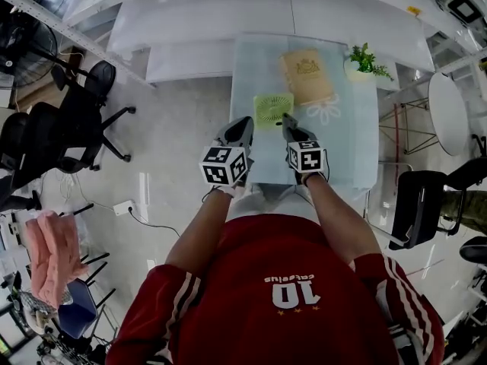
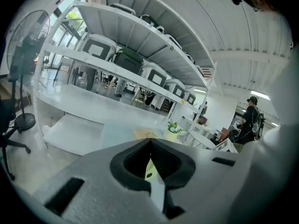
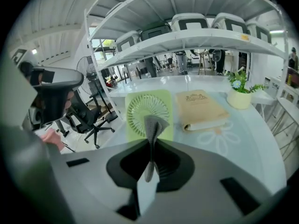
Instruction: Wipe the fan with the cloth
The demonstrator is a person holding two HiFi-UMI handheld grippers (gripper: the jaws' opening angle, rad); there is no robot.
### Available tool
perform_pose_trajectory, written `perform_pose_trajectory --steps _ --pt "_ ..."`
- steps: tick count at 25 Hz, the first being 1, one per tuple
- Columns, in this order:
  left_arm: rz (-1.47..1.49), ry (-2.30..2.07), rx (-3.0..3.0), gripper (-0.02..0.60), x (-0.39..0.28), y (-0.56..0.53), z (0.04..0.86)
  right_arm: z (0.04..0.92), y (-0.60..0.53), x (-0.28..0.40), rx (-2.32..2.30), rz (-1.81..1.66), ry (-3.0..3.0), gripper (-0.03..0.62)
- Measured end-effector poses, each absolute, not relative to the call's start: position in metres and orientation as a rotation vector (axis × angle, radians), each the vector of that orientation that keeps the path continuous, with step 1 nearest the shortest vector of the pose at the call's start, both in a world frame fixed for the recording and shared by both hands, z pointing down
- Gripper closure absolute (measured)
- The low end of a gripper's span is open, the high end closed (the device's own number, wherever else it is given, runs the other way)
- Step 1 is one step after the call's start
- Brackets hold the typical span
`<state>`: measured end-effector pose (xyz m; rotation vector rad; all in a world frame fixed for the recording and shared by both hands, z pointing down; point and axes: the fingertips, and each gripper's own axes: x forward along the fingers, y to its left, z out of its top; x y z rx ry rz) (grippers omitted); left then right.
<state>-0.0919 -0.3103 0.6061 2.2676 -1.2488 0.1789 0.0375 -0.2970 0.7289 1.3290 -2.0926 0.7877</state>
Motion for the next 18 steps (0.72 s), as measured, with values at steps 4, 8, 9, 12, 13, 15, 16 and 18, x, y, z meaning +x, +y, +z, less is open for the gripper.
perform_pose_trajectory --steps 4,8,9,12,13,15,16,18 --pt "0.181 -1.265 2.249 0.577 -0.106 -0.307 0.611 0.734 -0.293 0.017 1.287 0.782 -2.112 0.571" --pt "0.190 -1.282 2.234 0.577 -0.118 -0.305 0.615 0.738 -0.291 -0.005 1.243 0.777 -2.136 0.571" --pt "0.194 -1.285 2.232 0.577 -0.121 -0.305 0.616 0.739 -0.290 -0.010 1.232 0.776 -2.143 0.571" --pt "0.204 -1.295 2.224 0.577 -0.129 -0.302 0.618 0.742 -0.291 -0.023 1.206 0.777 -2.162 0.571" --pt "0.207 -1.298 2.220 0.577 -0.131 -0.302 0.619 0.743 -0.291 -0.027 1.202 0.780 -2.167 0.571" --pt "0.213 -1.303 2.215 0.577 -0.134 -0.301 0.621 0.745 -0.293 -0.032 1.196 0.789 -2.176 0.571" --pt "0.217 -1.306 2.213 0.577 -0.136 -0.301 0.622 0.746 -0.294 -0.035 1.193 0.791 -2.181 0.571" --pt "0.224 -1.312 2.211 0.577 -0.139 -0.300 0.623 0.747 -0.296 -0.040 1.187 0.791 -2.192 0.571"
